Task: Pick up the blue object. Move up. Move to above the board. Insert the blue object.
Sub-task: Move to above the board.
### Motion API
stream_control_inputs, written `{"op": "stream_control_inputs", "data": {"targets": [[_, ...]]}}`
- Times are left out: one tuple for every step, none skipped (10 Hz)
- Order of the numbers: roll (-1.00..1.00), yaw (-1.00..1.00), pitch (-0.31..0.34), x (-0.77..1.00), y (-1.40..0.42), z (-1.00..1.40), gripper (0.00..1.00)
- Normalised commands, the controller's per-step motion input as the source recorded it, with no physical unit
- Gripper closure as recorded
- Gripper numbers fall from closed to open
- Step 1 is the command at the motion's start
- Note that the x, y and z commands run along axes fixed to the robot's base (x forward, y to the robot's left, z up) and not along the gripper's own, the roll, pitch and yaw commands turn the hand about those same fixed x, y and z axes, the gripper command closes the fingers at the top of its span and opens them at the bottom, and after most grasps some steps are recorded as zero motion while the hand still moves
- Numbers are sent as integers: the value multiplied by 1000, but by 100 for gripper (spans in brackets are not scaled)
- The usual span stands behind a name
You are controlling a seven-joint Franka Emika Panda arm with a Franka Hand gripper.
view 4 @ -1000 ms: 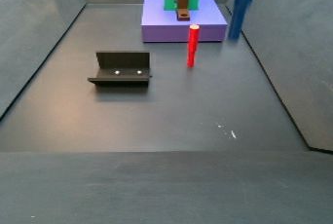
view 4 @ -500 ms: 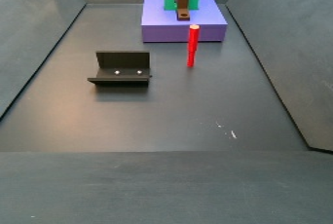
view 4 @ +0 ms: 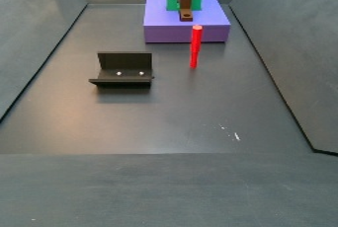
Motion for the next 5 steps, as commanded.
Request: {"op": "stream_control_inputs", "data": {"targets": [[-2, 6, 74, 155, -1400, 148, 100], [-1, 9, 90, 169, -1400, 149, 100], [6, 9, 127, 204, -1400, 151, 100], [-2, 8, 147, 231, -1400, 161, 100], [18, 7, 161, 193, -938, 119, 100]]}}
